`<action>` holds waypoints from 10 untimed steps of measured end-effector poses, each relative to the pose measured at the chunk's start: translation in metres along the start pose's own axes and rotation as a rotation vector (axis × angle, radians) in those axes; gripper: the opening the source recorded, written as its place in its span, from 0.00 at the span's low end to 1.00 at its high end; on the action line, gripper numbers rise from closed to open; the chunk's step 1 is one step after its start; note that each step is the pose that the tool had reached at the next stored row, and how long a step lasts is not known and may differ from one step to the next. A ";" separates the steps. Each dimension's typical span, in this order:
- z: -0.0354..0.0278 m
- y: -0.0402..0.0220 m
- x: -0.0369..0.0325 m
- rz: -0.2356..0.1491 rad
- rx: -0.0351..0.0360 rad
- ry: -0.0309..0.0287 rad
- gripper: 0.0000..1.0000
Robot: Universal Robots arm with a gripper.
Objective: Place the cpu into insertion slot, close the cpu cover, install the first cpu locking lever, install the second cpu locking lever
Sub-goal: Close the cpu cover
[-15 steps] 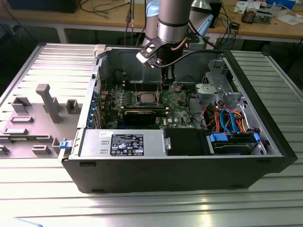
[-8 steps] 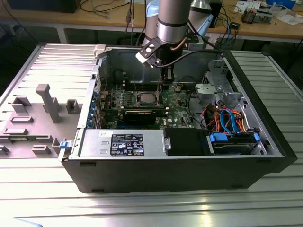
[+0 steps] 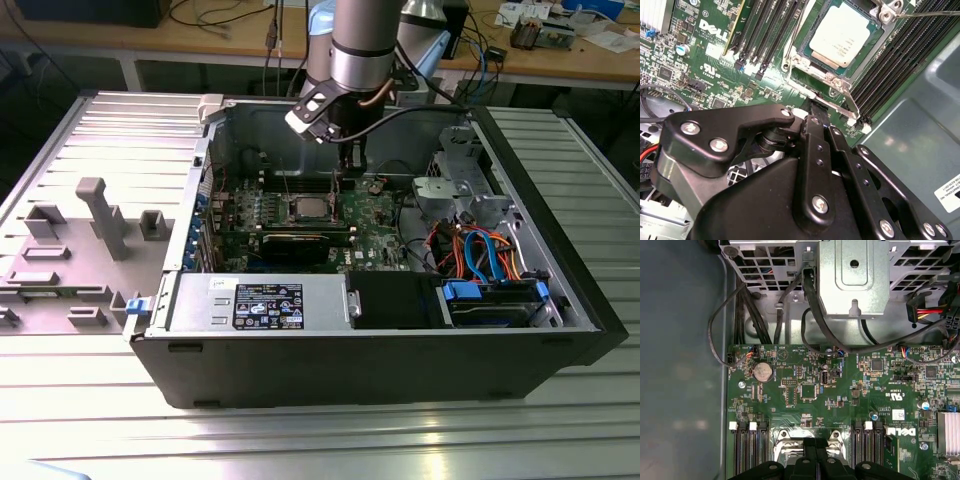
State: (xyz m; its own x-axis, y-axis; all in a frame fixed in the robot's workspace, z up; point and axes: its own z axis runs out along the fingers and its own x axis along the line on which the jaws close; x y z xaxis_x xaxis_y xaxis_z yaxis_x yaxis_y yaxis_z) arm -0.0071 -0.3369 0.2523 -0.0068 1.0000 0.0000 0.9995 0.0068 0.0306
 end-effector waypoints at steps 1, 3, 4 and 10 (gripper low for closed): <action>0.0000 -0.0002 0.0000 0.000 0.0000 0.0000 0.11; -0.0001 -0.0012 0.0000 0.000 0.0000 -0.0001 0.11; -0.0001 -0.0026 0.0000 0.000 0.0000 -0.0001 0.11; 0.0002 -0.0040 0.0000 0.000 0.0002 -0.0001 0.11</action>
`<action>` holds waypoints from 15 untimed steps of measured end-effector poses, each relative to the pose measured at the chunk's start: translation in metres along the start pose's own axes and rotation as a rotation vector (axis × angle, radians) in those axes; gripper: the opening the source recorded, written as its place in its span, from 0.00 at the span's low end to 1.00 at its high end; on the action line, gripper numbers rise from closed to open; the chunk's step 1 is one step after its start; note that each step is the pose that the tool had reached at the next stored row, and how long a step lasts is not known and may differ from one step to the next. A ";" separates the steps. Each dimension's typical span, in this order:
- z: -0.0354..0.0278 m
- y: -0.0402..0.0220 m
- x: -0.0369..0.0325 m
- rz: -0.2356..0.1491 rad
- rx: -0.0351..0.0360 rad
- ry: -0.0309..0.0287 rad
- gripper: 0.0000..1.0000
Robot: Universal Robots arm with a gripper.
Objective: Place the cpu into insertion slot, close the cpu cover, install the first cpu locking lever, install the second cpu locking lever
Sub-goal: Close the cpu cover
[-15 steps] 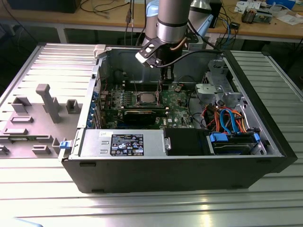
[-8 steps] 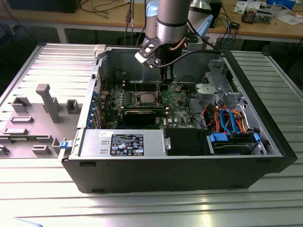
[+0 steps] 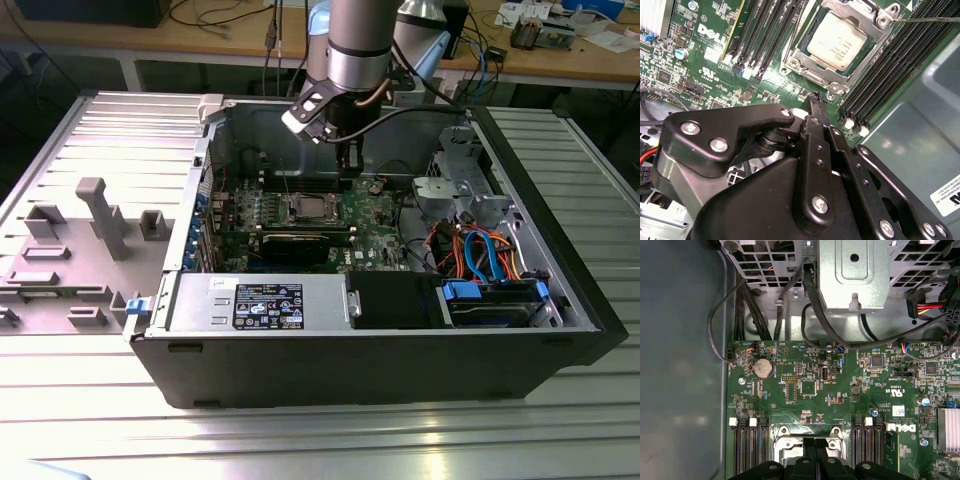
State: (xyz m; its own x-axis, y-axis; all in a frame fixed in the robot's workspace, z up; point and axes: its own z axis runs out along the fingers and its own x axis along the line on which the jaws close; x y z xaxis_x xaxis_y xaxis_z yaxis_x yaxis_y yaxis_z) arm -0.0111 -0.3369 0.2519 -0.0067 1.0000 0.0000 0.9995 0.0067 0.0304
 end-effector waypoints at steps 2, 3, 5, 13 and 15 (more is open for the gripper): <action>0.0000 -0.0009 0.0000 0.000 0.0000 0.0001 0.11; 0.0000 -0.0012 0.0000 0.000 -0.0001 0.0001 0.11; 0.0000 -0.0015 0.0000 0.000 0.0000 0.0000 0.11; 0.0003 -0.0046 0.0000 0.000 0.0000 0.0000 0.11; 0.0004 -0.0060 0.0000 0.000 0.0001 0.0000 0.11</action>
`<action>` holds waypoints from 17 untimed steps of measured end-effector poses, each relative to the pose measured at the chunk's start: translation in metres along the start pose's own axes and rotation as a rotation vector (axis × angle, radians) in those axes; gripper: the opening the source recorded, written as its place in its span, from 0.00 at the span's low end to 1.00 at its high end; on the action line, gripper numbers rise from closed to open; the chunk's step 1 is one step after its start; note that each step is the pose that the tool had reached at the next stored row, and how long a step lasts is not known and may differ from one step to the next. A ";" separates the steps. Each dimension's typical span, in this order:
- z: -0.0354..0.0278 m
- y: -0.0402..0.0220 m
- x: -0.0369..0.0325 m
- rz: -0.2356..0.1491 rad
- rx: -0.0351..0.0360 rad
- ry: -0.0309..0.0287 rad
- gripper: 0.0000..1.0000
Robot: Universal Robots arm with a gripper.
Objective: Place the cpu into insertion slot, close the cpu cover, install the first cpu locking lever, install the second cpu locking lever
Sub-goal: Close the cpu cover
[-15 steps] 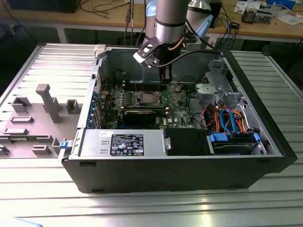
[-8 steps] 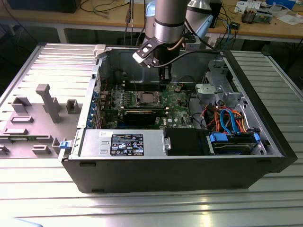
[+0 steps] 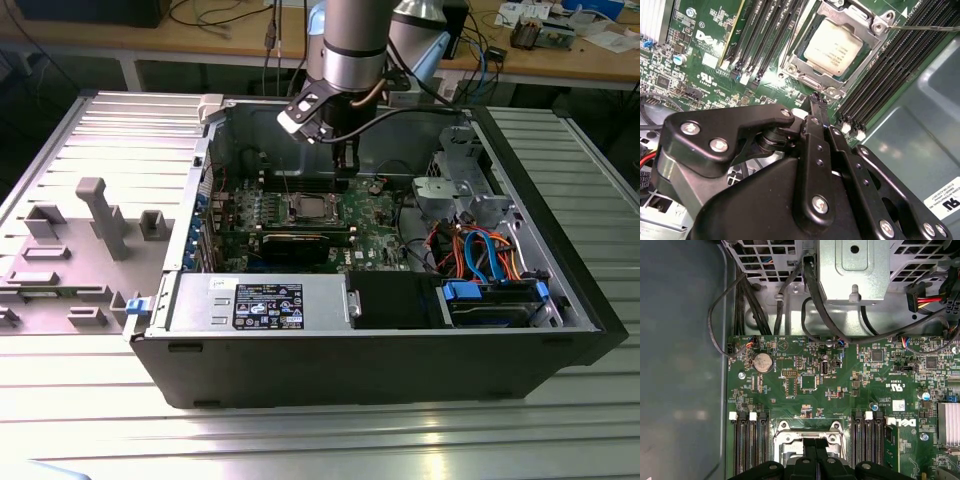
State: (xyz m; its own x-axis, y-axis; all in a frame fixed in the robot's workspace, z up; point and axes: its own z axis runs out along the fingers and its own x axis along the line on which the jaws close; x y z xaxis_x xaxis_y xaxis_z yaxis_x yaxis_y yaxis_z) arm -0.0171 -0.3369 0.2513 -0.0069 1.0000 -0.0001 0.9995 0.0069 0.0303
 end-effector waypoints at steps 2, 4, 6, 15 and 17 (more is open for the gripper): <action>0.0001 -0.0011 0.0000 0.000 0.0000 0.0000 0.11; 0.0002 -0.0021 0.0000 0.000 0.0000 0.0000 0.11; 0.0004 -0.0031 0.0000 0.000 -0.0001 0.0000 0.11; 0.0006 -0.0043 -0.0006 0.000 -0.0001 0.0000 0.11; 0.0006 -0.0043 -0.0007 0.000 0.0000 0.0001 0.11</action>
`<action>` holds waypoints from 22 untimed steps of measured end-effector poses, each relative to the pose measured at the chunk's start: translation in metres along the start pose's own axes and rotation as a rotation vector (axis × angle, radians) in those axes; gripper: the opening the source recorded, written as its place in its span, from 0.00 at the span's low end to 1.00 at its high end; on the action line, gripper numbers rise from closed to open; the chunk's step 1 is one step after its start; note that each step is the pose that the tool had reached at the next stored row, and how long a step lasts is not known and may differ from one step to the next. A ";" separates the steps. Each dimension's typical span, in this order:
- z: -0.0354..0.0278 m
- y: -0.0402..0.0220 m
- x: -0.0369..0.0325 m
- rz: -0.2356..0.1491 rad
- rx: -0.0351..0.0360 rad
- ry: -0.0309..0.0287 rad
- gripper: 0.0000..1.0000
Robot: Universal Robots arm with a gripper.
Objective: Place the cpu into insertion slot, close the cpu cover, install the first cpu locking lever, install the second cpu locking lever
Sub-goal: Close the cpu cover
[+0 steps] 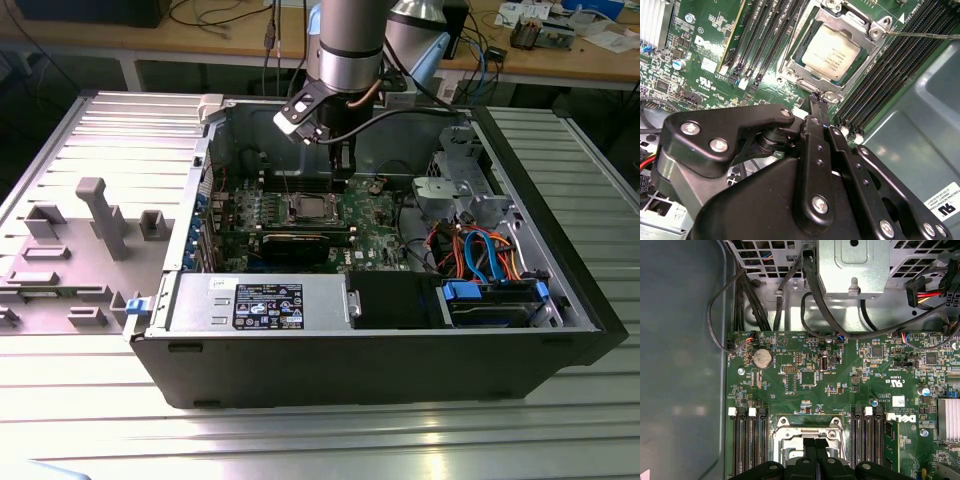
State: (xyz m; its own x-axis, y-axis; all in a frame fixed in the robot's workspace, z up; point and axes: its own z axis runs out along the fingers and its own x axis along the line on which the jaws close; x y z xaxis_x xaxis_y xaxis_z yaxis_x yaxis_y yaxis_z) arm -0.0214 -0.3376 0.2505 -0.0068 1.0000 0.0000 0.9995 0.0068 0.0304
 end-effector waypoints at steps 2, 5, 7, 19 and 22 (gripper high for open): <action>0.0001 -0.0001 -0.0002 0.000 -0.0001 0.0000 0.11; 0.0005 -0.0020 -0.0004 0.000 0.0000 0.0000 0.11; 0.0007 -0.0043 -0.0005 0.000 0.0000 0.0000 0.11; 0.0015 -0.0094 -0.0013 0.000 -0.0001 0.0001 0.11; 0.0016 -0.0104 -0.0014 0.000 0.0000 0.0001 0.11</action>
State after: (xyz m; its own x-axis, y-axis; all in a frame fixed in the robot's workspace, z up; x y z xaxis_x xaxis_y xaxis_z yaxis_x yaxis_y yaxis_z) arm -0.0316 -0.3391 0.2486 -0.0070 1.0000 0.0001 0.9995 0.0070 0.0304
